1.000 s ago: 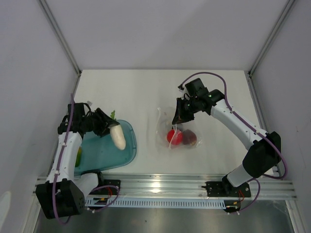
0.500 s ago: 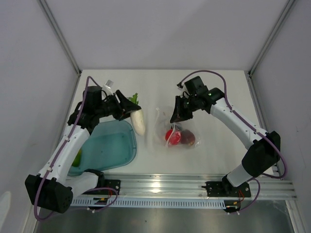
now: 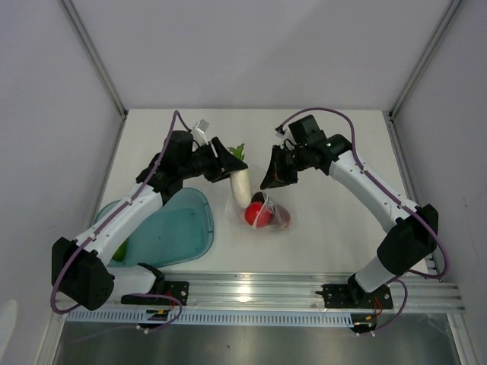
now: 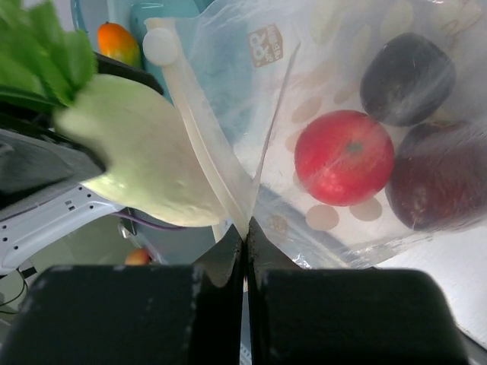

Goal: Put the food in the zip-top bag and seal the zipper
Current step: Place the fake vegetable in the zipper food storage bag.

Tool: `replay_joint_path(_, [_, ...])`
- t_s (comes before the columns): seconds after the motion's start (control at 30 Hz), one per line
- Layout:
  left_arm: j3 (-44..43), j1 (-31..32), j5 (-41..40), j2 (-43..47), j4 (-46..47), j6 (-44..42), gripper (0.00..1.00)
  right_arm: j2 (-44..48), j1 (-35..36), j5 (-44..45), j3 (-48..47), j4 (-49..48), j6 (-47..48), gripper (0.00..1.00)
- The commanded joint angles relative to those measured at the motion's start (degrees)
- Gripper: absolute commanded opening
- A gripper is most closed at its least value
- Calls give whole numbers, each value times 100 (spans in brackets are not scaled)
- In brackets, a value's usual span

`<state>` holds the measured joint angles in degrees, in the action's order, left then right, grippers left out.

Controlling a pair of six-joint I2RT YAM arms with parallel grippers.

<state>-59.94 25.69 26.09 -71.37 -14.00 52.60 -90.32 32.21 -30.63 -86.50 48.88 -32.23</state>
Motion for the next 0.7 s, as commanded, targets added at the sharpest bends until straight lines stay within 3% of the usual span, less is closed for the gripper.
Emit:
replay_joint_path(0.0, [-97, 277, -218, -140, 398, 49, 1, 41, -39, -224, -209, -204, -178, 0])
replay_joint_path(0.27, [114, 682, -104, -298, 433, -4, 1, 76, -144, -364, -148, -406, -407, 0])
replay_joint_path(0.67, [299, 718, 195, -360, 231, -118, 1, 208, -311, -452, 89, -617, -513, 0])
